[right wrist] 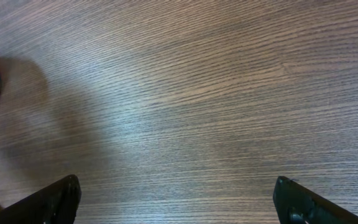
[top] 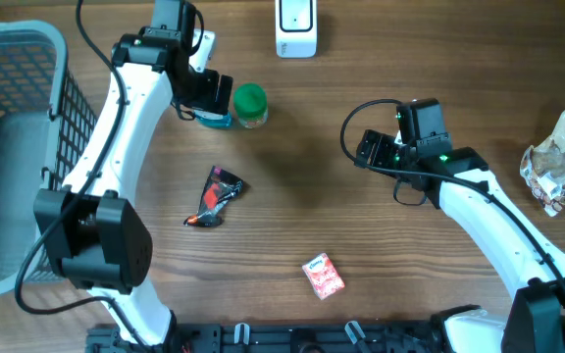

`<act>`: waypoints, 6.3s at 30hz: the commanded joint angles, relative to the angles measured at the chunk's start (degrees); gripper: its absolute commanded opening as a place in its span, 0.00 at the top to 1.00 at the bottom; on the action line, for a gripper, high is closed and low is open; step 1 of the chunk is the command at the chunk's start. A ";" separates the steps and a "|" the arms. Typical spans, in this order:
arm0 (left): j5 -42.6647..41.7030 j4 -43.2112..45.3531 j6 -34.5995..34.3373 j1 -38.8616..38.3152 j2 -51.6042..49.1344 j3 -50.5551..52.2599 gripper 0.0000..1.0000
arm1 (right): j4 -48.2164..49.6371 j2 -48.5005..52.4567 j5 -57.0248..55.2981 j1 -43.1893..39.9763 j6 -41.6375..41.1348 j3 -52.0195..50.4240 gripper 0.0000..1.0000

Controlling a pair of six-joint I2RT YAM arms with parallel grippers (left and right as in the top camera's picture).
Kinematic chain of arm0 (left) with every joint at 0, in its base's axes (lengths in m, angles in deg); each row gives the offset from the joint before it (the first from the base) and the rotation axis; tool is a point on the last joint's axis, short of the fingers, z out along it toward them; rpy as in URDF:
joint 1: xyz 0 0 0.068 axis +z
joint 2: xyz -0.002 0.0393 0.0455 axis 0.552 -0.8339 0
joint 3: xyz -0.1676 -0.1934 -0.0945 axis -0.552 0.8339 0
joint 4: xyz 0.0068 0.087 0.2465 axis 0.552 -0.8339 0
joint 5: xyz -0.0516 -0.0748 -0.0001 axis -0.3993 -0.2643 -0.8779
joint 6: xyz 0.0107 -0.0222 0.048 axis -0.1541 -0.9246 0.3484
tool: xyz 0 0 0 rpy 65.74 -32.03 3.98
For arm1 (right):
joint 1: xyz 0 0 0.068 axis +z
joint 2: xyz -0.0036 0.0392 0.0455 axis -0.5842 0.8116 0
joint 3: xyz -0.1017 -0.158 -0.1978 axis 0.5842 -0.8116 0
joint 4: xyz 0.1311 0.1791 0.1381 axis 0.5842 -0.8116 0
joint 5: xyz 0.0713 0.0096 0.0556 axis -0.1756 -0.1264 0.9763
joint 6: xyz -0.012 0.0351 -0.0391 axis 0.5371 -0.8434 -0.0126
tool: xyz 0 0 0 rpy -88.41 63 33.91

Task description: Scan the item barcode

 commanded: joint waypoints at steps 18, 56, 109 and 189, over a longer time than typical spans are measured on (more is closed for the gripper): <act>-3.56 7.78 0.39 0.79 -5.16 0.02 0.00 | 1.44 0.66 -1.22 0.24 -0.44 0.13 0.00; -17.70 -1.09 -28.13 3.02 3.28 -0.17 0.38 | 2.19 0.87 -1.66 0.24 -0.02 0.13 0.00; 1.68 48.68 -30.86 -12.79 -5.90 -0.17 0.54 | 5.79 0.87 -8.92 0.02 8.98 0.13 0.00; 9.33 99.27 2.05 -16.39 -20.68 -0.17 0.65 | 19.78 10.08 2.60 -5.53 15.28 0.13 0.00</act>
